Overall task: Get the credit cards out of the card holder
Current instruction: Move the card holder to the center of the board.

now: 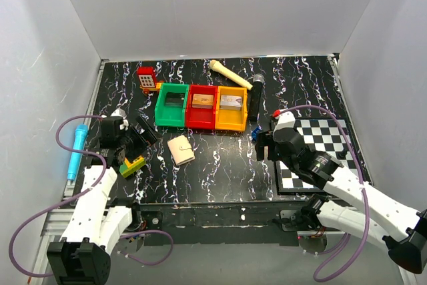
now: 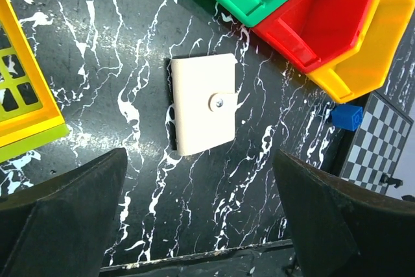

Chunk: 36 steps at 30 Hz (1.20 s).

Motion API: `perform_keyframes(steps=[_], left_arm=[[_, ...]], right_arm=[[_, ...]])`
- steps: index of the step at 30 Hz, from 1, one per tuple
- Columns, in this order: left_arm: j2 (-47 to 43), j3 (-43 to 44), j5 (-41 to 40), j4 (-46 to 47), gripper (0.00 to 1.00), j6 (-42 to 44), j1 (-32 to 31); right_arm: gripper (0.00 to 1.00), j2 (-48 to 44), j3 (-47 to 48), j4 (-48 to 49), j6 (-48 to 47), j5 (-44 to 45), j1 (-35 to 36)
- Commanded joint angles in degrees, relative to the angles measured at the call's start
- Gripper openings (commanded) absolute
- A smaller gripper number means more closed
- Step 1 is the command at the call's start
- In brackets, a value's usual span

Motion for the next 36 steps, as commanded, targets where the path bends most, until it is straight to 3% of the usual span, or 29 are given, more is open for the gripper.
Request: perform_keyframes(steps=[1, 3, 6, 9, 15, 21, 27, 36], left_arm=[[-3.5, -3.5, 3.9, 5.4, 0.88, -0.5, -1.3], [-3.7, -5.6, 3.6, 8.1, 0.8, -2.3, -4.9], [-1.0, -6.9, -3.1, 9.9, 0.78, -6.7, -14.2], [3.8, -8.6, -5.9, 12.2, 0.74, -10.4, -18.7], [4.9, -12.0, -13.4, 16.6, 0.68, -14.3, -18.8], [8.3, -11.4, -15.2, 19.9, 0.66, -14.9, -18.8], [15.0, -10.0, -15.6, 21.8, 0.65, -15.5, -18.6], [19.1, -11.4, -14.0, 25.7, 0.56, -16.2, -18.2]], right_arm=[[0.87, -0.3, 2.2, 1.3, -0.2, -2.6, 0.2], [0.85, 0.5, 2.3, 2.1, 0.0, -4.2, 0.2], [0.84, 3.3, 3.4, 2.3, 1.1, -6.3, 0.3], [0.83, 6.9, 4.9, 3.1, 1.6, -9.6, 0.2], [0.76, 14.4, 8.4, 5.1, 2.7, -16.7, 0.2], [0.71, 20.4, 10.5, 8.4, 4.3, -20.3, 0.3], [0.53, 27.5, 14.0, 10.4, 6.0, -24.3, 0.2], [0.55, 41.8, 21.6, 13.7, 9.0, -34.4, 0.3]])
